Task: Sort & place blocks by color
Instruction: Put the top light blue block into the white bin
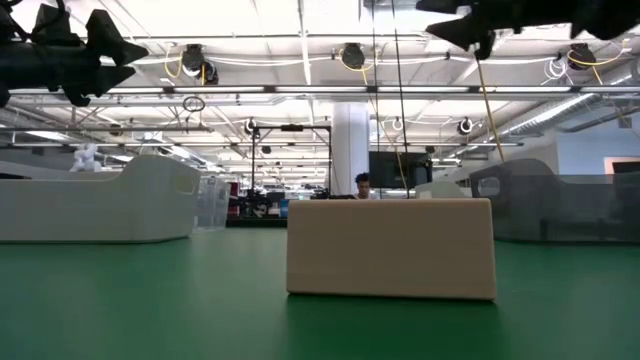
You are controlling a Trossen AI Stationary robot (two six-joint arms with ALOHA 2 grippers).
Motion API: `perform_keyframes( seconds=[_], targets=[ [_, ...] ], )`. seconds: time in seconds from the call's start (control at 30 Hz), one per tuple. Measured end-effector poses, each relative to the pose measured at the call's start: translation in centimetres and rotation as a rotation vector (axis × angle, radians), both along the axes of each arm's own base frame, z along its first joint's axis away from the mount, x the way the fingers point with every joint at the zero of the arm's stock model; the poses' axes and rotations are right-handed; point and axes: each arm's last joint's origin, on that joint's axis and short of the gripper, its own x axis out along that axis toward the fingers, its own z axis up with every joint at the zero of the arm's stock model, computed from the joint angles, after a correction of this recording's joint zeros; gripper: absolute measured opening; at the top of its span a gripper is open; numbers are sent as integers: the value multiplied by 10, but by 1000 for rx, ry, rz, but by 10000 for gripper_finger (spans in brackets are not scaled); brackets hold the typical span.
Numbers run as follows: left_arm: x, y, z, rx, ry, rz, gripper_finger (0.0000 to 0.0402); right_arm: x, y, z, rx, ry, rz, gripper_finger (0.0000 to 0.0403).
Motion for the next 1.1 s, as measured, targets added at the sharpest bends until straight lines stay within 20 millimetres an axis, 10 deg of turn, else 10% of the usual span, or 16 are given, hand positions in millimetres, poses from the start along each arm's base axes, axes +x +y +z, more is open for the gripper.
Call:
perform_keyframes(
  seconds=[0.37,1.1],
  targets=[
    [0,0,0,0,0,0,269,38,-34,4,52,280,51,254],
    [0,0,0,0,0,0,269,112,-95,-70,259,511,385,254]
  ],
)
